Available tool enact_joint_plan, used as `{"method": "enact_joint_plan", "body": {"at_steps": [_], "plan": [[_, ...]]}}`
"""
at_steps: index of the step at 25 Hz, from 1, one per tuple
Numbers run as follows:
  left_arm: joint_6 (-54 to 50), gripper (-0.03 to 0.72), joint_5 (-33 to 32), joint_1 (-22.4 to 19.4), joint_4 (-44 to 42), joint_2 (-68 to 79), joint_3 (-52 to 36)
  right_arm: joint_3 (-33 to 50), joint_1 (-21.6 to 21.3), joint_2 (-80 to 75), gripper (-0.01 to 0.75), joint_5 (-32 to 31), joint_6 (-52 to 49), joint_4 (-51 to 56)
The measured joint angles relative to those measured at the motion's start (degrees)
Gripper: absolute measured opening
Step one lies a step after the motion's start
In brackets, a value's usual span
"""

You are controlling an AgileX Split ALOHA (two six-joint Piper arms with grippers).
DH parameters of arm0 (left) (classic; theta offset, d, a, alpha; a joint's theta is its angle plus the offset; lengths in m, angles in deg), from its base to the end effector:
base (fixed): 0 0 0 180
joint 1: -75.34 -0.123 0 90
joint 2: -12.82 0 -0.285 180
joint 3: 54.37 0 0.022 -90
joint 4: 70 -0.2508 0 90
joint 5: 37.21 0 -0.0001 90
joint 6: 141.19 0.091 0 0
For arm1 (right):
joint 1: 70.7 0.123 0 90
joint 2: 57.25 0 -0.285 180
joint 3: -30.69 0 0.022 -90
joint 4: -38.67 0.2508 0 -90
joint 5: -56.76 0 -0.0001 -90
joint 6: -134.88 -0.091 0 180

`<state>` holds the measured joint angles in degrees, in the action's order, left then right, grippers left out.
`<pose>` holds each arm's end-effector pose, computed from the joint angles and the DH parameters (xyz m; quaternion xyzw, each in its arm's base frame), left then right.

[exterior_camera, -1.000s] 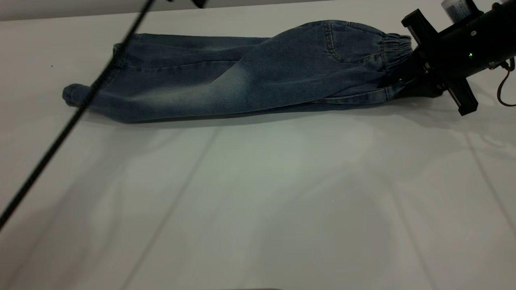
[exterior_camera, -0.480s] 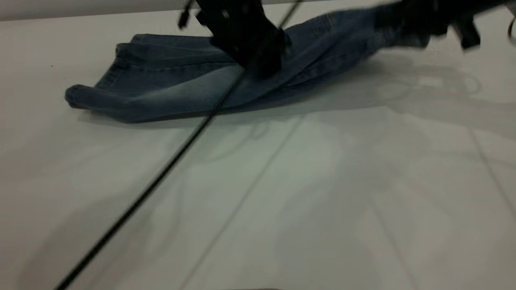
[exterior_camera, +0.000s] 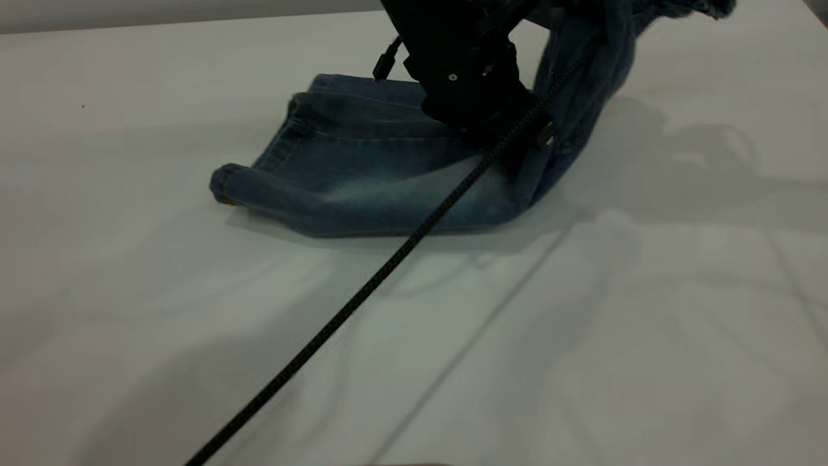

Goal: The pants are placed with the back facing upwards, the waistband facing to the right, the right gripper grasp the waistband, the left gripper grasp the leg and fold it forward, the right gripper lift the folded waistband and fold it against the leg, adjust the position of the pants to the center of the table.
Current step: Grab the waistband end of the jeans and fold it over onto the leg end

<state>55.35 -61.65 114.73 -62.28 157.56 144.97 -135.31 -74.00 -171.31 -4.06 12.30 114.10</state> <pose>0.3799 -0.3185 0.0817 0.4059 0.8752 -0.0934 0.2459 0.3536 0.0567 0.2029 -0.0572 0.8564 0.4705 0.2046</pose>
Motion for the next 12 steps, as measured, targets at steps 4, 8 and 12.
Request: {"method": "enact_joint_plan", "body": {"at_steps": [4, 8, 12], "plan": [[0.04, 0.463, -4.64, -1.79, -3.43, -0.61, 0.0, 0.0, 0.0, 1.49, 0.05, -0.77, 0.06, -1.85], [-0.07, 0.463, -6.14, -2.83, -4.19, -0.65, 0.0, 0.0, 0.0, 3.38, 0.05, -1.01, 0.58, -1.71], [-0.12, 0.463, -5.33, -1.51, -2.36, 0.46, 0.0, 0.05, 0.0, 5.3, 0.05, -1.3, 1.45, -1.27]]}}
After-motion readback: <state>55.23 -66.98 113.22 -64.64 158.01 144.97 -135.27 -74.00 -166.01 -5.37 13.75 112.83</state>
